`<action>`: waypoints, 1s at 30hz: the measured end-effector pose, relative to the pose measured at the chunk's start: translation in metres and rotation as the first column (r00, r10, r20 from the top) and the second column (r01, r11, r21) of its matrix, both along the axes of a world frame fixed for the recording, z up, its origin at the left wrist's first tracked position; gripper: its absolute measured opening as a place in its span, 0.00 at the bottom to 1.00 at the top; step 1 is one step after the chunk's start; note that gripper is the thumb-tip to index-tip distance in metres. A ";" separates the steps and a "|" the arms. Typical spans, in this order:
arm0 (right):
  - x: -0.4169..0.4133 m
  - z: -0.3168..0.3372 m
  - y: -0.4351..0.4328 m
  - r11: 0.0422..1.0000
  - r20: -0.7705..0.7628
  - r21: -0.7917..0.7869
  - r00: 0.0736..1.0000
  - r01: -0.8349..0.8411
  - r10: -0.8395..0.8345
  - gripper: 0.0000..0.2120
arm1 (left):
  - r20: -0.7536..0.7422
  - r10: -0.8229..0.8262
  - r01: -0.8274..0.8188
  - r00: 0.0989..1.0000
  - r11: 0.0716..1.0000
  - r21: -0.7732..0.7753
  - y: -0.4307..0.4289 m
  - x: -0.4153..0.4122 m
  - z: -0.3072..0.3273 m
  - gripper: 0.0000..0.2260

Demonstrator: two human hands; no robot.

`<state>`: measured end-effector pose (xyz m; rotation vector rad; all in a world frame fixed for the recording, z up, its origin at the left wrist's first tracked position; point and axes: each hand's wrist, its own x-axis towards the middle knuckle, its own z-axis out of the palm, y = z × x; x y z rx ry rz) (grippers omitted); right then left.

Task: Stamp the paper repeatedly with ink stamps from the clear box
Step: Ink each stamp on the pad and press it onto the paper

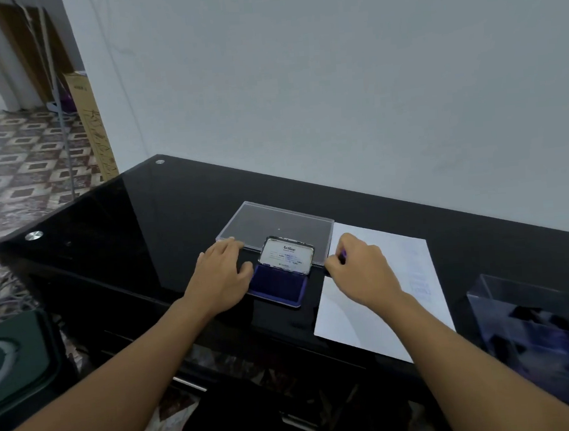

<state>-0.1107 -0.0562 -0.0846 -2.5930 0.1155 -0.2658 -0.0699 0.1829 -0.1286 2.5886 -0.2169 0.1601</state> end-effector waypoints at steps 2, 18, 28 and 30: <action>-0.006 0.005 -0.020 0.999 -0.014 0.003 0.999 0.047 -0.047 0.09 | 0.009 -0.046 0.046 0.999 0.999 -0.010 -0.015 -0.005 0.010 0.22; -0.059 0.022 -0.149 0.965 -0.068 -0.032 0.963 0.261 -0.263 0.08 | 0.050 -0.380 0.380 0.924 0.925 0.011 -0.163 -0.027 0.021 0.23; -0.043 0.001 -0.144 0.981 -0.156 -0.066 0.969 0.185 -0.193 0.10 | 0.021 -0.446 0.440 0.895 0.889 0.128 -0.190 -0.016 -0.009 0.22; -0.040 -0.004 -0.143 0.982 -0.178 -0.075 0.967 0.172 -0.183 0.10 | 0.033 -0.448 0.440 0.893 0.888 0.134 -0.190 -0.014 -0.016 0.22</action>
